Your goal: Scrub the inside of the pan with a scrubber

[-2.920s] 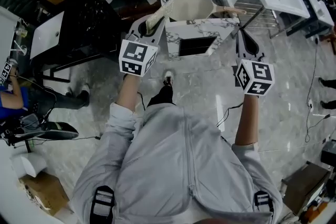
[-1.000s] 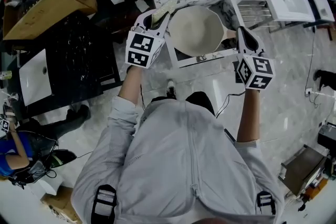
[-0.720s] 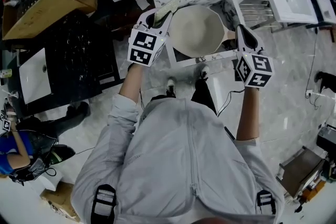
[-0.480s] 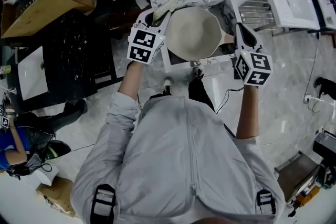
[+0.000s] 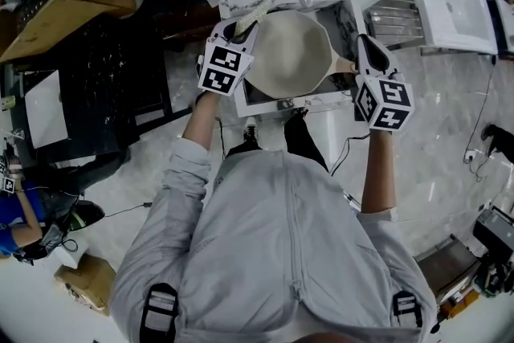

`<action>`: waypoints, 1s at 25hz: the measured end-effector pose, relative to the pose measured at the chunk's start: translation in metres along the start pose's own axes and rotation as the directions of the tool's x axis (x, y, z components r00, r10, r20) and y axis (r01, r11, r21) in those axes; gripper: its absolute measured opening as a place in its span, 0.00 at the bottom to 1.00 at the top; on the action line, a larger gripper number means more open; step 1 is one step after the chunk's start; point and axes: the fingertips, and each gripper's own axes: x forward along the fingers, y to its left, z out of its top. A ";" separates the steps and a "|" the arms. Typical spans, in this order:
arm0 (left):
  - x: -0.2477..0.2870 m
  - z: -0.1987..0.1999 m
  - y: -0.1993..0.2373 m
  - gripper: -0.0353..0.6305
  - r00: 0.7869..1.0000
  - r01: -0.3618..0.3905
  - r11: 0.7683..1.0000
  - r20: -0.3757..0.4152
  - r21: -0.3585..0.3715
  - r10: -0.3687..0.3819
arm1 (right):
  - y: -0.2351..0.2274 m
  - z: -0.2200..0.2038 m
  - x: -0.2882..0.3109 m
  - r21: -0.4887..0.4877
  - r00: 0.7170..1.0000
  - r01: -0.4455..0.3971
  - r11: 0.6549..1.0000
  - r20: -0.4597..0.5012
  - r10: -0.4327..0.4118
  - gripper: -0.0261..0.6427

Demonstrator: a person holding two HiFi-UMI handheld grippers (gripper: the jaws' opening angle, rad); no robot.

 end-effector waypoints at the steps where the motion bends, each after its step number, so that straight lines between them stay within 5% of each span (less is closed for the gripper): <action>1: 0.006 -0.005 0.000 0.16 1.000 -0.003 1.000 -0.018 -0.005 0.003 | -0.002 -0.003 0.004 0.003 1.000 -0.005 1.000 -0.008 0.005 0.09; 19: 0.096 -0.070 -0.017 0.16 0.980 -0.035 0.990 -0.198 -0.137 0.007 | -0.019 -0.035 0.055 0.020 0.992 -0.095 0.995 -0.083 0.096 0.09; 25: 0.114 -0.090 -0.016 0.16 0.965 -0.097 0.975 -0.259 -0.201 0.043 | -0.027 -0.044 0.063 0.017 0.988 -0.117 0.993 -0.103 0.118 0.09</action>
